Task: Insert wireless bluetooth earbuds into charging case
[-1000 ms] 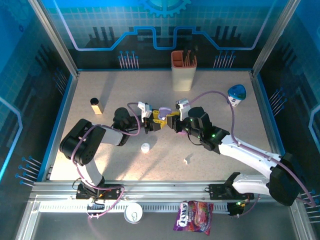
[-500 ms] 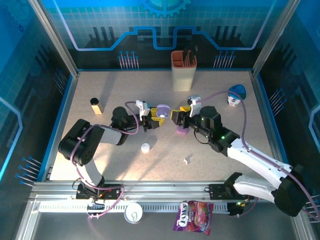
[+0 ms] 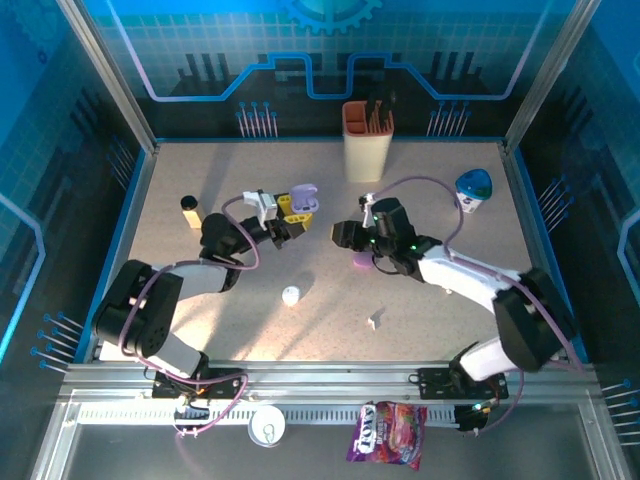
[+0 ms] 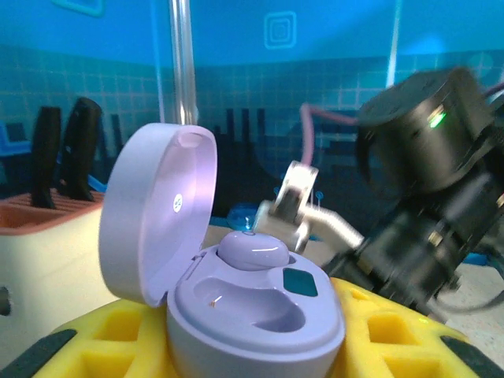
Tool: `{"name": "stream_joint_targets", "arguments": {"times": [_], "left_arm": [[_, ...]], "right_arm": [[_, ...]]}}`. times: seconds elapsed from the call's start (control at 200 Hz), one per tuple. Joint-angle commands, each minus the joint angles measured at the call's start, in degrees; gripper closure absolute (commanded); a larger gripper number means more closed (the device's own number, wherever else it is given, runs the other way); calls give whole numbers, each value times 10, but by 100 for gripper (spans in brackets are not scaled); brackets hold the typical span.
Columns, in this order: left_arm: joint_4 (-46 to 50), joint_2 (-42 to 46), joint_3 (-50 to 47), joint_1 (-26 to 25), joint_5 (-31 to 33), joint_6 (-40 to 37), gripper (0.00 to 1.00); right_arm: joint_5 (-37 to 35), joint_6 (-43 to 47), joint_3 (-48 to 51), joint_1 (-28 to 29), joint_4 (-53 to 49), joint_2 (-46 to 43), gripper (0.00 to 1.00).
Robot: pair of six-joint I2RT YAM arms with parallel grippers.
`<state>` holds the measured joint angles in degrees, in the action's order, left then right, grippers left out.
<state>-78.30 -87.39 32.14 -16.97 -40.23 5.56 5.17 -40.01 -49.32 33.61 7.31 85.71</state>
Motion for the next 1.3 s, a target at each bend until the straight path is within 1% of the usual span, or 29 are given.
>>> {"name": "stream_joint_targets", "arguments": {"times": [0.0,0.12,0.23,0.335,0.42,0.515,0.6,0.68,0.93,1.005,1.166,1.296], "left_arm": [[-21,44,-22,6,51,-4,75],[-20,85,-39,16,100,31,76],[-20,107,-44,19,117,43,76],[-20,110,-44,20,109,53,76],[-20,107,-44,20,102,55,76],[-21,103,-44,20,97,54,76],[-20,101,-42,20,94,53,76],[-20,98,-41,20,90,53,76],[-20,90,-39,20,85,55,76],[-20,88,-37,20,84,57,76],[-20,88,-37,20,82,58,76],[-20,88,-39,21,82,56,76]], "right_arm": [[45,-18,-66,18,5,69,47],[58,-3,-142,40,-17,158,48],[80,4,-210,53,-28,235,49],[101,0,-280,58,-51,304,53],[103,-12,-331,60,-76,350,55],[101,-29,-376,60,-105,388,58],[121,-42,-409,61,-125,418,61],[137,-51,-423,61,-127,436,63],[158,-75,-425,60,-112,467,68],[166,-79,-430,61,-110,473,74],[168,-86,-439,60,-115,493,79],[171,-84,-440,61,-121,495,80]]}}
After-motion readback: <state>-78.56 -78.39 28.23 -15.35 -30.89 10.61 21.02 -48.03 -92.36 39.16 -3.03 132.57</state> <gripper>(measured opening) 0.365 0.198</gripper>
